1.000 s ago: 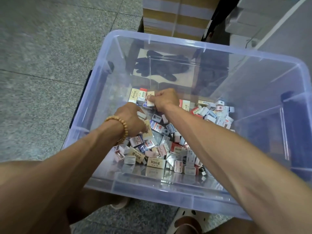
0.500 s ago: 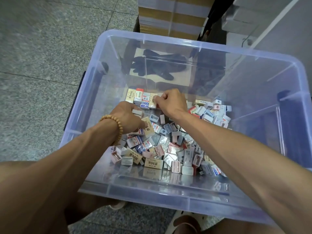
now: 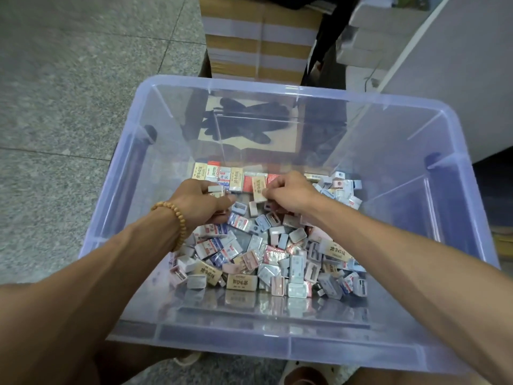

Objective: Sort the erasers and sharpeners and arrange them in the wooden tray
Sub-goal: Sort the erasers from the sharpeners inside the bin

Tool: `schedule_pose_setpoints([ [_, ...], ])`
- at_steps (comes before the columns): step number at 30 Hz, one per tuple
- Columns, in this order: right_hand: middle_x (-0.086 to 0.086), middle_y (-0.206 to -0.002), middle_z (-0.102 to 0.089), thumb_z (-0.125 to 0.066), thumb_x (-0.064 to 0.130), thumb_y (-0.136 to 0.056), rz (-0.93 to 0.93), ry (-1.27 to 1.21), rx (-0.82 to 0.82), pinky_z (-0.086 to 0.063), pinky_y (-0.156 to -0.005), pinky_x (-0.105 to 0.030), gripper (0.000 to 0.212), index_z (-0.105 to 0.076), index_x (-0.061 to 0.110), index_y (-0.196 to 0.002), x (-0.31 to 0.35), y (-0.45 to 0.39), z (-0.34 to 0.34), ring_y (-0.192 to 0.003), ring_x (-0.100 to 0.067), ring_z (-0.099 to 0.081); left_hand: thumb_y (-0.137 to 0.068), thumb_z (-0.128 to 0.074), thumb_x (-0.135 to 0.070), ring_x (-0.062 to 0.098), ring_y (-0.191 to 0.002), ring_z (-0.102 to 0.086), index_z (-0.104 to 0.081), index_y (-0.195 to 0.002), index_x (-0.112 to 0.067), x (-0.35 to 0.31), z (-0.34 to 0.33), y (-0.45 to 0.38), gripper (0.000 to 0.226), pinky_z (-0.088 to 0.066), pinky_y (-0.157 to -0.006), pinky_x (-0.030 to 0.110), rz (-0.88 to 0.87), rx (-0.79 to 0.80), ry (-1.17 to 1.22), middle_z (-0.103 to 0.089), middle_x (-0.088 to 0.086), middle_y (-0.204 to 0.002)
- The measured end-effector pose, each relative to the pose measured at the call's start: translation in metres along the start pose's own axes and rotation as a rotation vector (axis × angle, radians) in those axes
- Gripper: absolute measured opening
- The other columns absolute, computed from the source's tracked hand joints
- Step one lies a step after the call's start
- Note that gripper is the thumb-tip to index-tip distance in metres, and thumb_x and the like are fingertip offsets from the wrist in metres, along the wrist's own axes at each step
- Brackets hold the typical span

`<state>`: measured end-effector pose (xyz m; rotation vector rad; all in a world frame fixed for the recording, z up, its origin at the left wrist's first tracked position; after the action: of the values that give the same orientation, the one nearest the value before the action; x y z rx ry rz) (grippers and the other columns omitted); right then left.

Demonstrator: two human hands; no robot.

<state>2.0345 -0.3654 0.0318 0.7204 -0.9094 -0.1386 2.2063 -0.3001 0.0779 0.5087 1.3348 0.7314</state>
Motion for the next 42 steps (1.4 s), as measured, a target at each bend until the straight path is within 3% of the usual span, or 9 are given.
schedule_pose_setpoints([
  [4,-0.014,-0.087,-0.073,-0.070,0.019,-0.092,-0.007,0.039,-0.091,-0.060,-0.080,-0.041,0.017,-0.070,0.002,-0.091,0.007,-0.035,-0.009,-0.084,-0.026,-0.072,-0.091,-0.066,-0.012,0.024,-0.077,-0.064,-0.057,-0.118,0.008,0.004,0.001,-0.005,0.035,-0.061,-0.063,0.027,0.007,-0.013,0.058,-0.062,0.016,-0.104],
  [9,-0.011,-0.071,-0.071,-0.073,0.024,-0.087,0.104,0.211,-0.210,-0.059,-0.072,-0.039,0.026,-0.069,0.003,-0.072,0.022,-0.032,-0.012,-0.068,-0.021,-0.067,-0.090,-0.068,-0.026,0.021,-0.072,-0.062,-0.071,-0.096,-0.005,0.003,0.012,-0.013,0.022,-0.056,-0.061,0.028,-0.026,-0.064,-0.095,-0.070,0.023,-0.104],
  [14,-0.008,-0.081,-0.076,-0.071,0.016,-0.091,0.109,-0.146,0.185,-0.055,-0.058,-0.025,0.008,-0.074,0.012,-0.086,0.025,0.018,-0.013,-0.066,-0.013,-0.068,-0.082,-0.076,-0.018,0.014,-0.058,-0.062,-0.072,-0.086,-0.007,-0.001,-0.002,-0.023,0.012,-0.053,-0.059,0.026,-0.074,-0.034,-0.075,-0.068,0.010,-0.074],
  [18,-0.003,-0.072,-0.075,-0.073,0.014,-0.090,0.091,-0.137,0.176,-0.052,-0.055,-0.022,0.011,-0.075,0.009,-0.080,0.015,0.023,-0.009,-0.060,-0.010,-0.066,-0.083,-0.076,-0.022,0.016,-0.058,-0.062,-0.072,-0.081,-0.007,-0.006,-0.018,-0.033,0.016,-0.057,-0.064,0.028,-0.110,0.004,-0.083,-0.069,0.010,-0.070],
  [26,-0.013,-0.077,-0.075,-0.069,0.025,-0.094,-0.035,0.011,-0.102,-0.062,-0.074,-0.046,0.022,-0.072,0.004,-0.086,-0.003,-0.020,0.013,-0.072,-0.030,-0.074,-0.089,-0.068,-0.025,0.024,-0.102,-0.060,-0.066,-0.116,-0.016,-0.043,-0.041,-0.051,0.029,-0.050,-0.092,0.036,-0.734,-0.129,-1.110,-0.064,0.005,-0.112],
  [29,-0.004,-0.067,-0.067,-0.074,0.039,-0.089,0.029,0.250,-0.210,-0.052,-0.063,-0.034,0.035,-0.068,0.009,-0.070,0.003,-0.033,0.010,-0.068,-0.023,-0.067,-0.089,-0.065,-0.028,0.027,-0.102,-0.059,-0.066,-0.115,-0.017,-0.039,-0.054,-0.057,0.028,-0.044,-0.091,0.039,-0.872,-0.120,-1.367,-0.064,0.005,-0.110],
  [34,0.003,-0.084,-0.066,-0.075,0.028,-0.086,0.294,0.457,-0.295,-0.049,-0.067,-0.028,0.014,-0.064,0.019,-0.088,0.011,-0.018,0.009,-0.080,-0.020,-0.062,-0.082,-0.072,-0.014,0.032,-0.096,-0.057,-0.067,-0.108,-0.011,-0.033,-0.049,-0.064,0.027,-0.047,-0.076,0.041,-0.952,-0.119,-1.348,-0.064,0.009,-0.102],
  [37,0.004,-0.094,-0.056,-0.071,0.013,-0.087,0.515,0.648,-0.186,-0.029,-0.058,-0.017,0.014,-0.063,0.013,-0.099,0.019,-0.008,-0.004,-0.088,-0.017,-0.055,-0.074,-0.077,-0.005,0.034,-0.088,-0.057,-0.069,-0.103,-0.008,-0.031,-0.049,-0.066,0.030,-0.048,-0.070,0.042,-1.013,-0.107,-1.333,-0.065,0.011,-0.094],
  [42,0.002,-0.094,-0.060,-0.065,0.011,-0.090,0.531,0.733,-0.253,-0.024,-0.066,-0.020,0.011,-0.065,0.013,-0.102,0.029,-0.014,-0.007,-0.082,-0.017,-0.049,-0.071,-0.079,-0.003,0.034,-0.087,-0.057,-0.069,-0.100,-0.008,-0.031,-0.050,-0.072,0.031,-0.051,-0.070,0.042,-0.986,-0.106,-1.343,-0.065,0.011,-0.092],
])
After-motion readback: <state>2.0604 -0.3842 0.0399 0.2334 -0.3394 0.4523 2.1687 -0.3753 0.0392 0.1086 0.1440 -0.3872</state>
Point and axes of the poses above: each hand's wrist, its own y-axis away from the middle knuckle, its own z-axis out of the back of the hand, x = y × z, the point moved 7 cm from there along -y, towards the middle knuckle
